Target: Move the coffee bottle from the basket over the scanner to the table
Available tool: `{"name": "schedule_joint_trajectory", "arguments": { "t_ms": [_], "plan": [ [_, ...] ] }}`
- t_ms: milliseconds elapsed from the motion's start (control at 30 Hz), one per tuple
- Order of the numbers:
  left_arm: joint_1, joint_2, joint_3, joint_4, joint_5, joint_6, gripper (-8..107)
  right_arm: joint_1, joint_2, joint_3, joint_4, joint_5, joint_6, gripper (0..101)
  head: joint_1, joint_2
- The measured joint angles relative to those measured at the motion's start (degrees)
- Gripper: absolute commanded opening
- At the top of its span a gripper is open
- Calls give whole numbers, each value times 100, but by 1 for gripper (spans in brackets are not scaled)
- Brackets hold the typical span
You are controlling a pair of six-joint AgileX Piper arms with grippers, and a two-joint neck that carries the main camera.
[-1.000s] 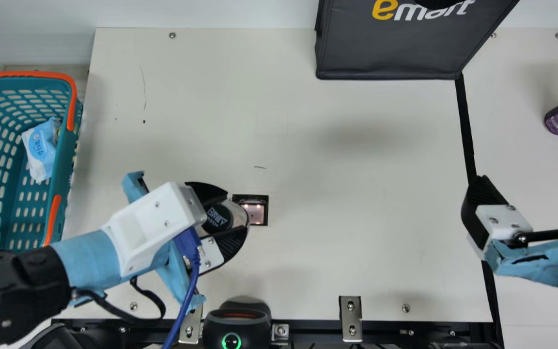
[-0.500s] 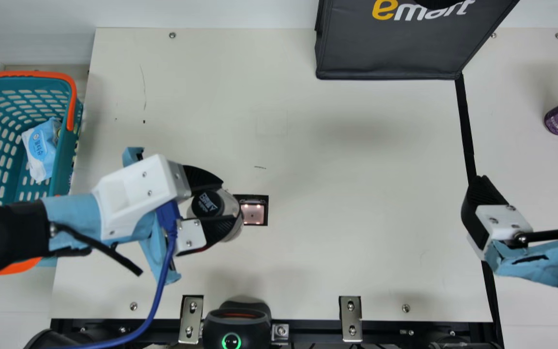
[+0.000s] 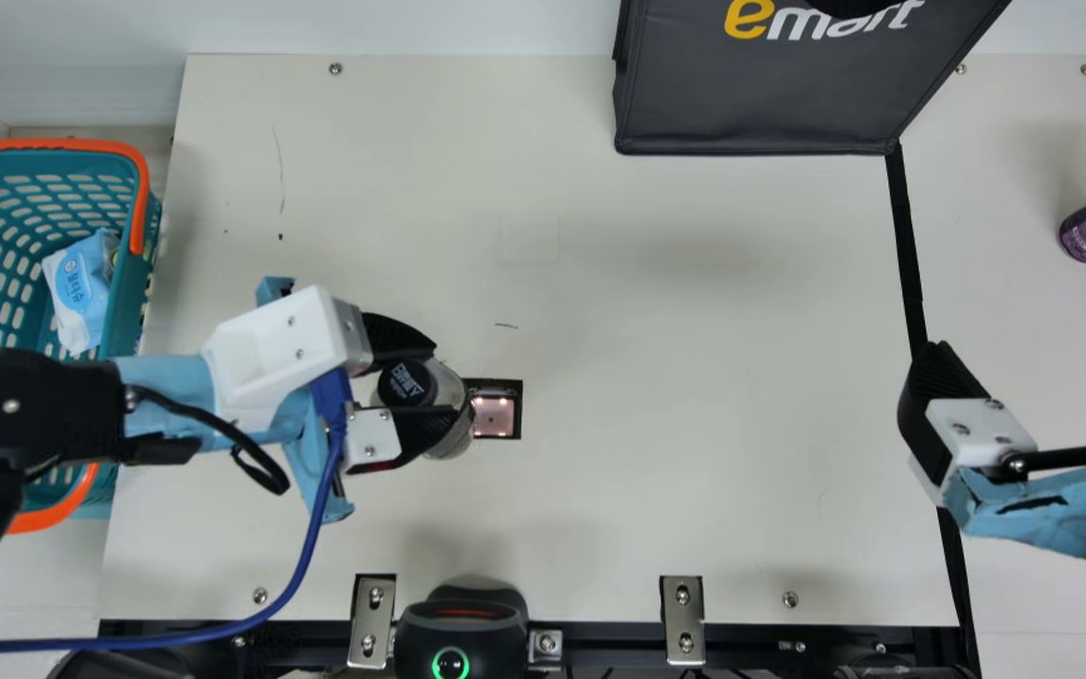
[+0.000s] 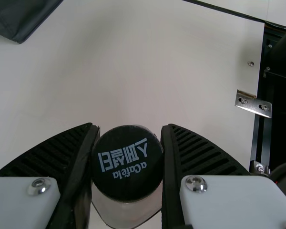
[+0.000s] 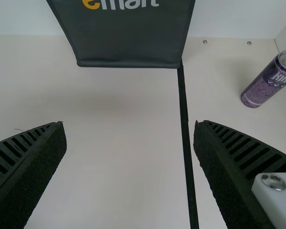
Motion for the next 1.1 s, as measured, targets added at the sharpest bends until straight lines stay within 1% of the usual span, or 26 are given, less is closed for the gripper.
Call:
{"name": "schedule_joint_trajectory", "arguments": {
  "t_ms": [200, 467, 733, 1100],
  "plan": [
    [-279, 104, 205, -123, -388, 90, -8, 0, 0, 0, 0, 0, 0, 95, 0, -9],
    [-524, 200, 365, -252, -894, 158, -8, 0, 0, 0, 0, -1, 0, 95, 0, 0],
    [-679, 203, 479, -230, -1239, 81, 19, 0, 0, 0, 0, -1, 0, 95, 0, 0],
    [-1013, 197, 511, 232, -1728, -678, 55, 0, 0, 0, 0, -1, 0, 95, 0, 0]
  ]
}}
